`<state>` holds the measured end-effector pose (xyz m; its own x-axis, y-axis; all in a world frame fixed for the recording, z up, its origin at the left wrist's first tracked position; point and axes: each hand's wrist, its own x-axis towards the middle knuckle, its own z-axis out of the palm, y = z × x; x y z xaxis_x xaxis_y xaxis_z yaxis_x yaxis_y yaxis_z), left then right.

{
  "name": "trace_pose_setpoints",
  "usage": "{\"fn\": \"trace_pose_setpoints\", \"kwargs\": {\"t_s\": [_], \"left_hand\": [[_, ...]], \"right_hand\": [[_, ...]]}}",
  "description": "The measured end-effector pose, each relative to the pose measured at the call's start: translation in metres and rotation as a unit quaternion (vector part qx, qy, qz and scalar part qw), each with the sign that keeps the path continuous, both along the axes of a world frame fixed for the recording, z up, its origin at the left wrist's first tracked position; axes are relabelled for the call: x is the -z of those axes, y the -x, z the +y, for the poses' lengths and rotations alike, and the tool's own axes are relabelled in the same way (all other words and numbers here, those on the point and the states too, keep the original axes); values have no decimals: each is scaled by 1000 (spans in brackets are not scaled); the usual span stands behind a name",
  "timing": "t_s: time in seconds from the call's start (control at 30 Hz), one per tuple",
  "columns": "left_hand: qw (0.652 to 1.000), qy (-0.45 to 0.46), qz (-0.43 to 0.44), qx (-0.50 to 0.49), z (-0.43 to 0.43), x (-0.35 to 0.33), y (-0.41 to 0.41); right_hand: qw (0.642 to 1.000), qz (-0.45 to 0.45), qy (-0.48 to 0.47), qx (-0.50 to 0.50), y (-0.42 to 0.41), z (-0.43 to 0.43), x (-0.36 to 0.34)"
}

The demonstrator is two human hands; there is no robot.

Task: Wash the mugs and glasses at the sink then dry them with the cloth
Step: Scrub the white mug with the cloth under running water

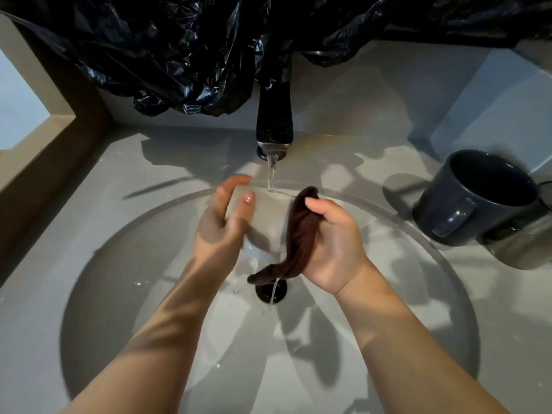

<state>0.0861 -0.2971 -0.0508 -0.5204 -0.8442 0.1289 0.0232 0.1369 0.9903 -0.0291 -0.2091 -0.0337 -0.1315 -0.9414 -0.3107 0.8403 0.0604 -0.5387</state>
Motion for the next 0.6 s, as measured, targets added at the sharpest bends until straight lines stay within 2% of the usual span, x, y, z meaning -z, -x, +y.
{"fn": "trace_pose_setpoints", "kwargs": {"t_s": [0.07,0.13,0.17,0.23,0.27,0.3,0.33,0.37,0.4,0.43,0.47,0.5,0.53,0.57,0.6], "left_hand": [[997,27,13,68,2,-1,-2],[994,-53,8,101,1,-6,0],[986,-133,1,99,-2,-6,1],[937,-334,-26,94,-7,-4,3],[909,-406,-35,84,-8,-2,4],[895,-440,-41,62,-7,-1,6],[903,-424,-50,35,-4,-1,7],[934,-353,-53,3,-1,0,8],[970,-239,-39,-23,1,2,8],[992,-122,-28,-25,3,1,6],[999,-37,-29,0,4,0,4],[999,7,-34,32,5,0,2],[998,15,-32,58,4,2,2],[997,-9,-32,72,4,3,3],[995,-68,-27,69,3,1,4]], "right_hand": [[999,44,-14,27,-2,0,-1],[979,187,-51,55,-7,-1,-1],[946,310,-74,54,-8,0,-1],[838,538,-79,-40,-10,2,0],[794,596,-78,-89,-14,1,0],[779,612,-90,-105,-17,0,0],[792,597,-98,-82,-18,-2,2],[843,525,-112,-38,-17,-5,5],[907,401,-130,2,-14,-8,7],[958,253,-137,21,-11,-11,7],[982,129,-135,30,-7,-11,8],[989,68,-128,37,-3,-10,7],[990,62,-123,39,-1,-9,6],[987,101,-117,39,0,-7,5],[974,186,-118,46,0,-4,6]]}}
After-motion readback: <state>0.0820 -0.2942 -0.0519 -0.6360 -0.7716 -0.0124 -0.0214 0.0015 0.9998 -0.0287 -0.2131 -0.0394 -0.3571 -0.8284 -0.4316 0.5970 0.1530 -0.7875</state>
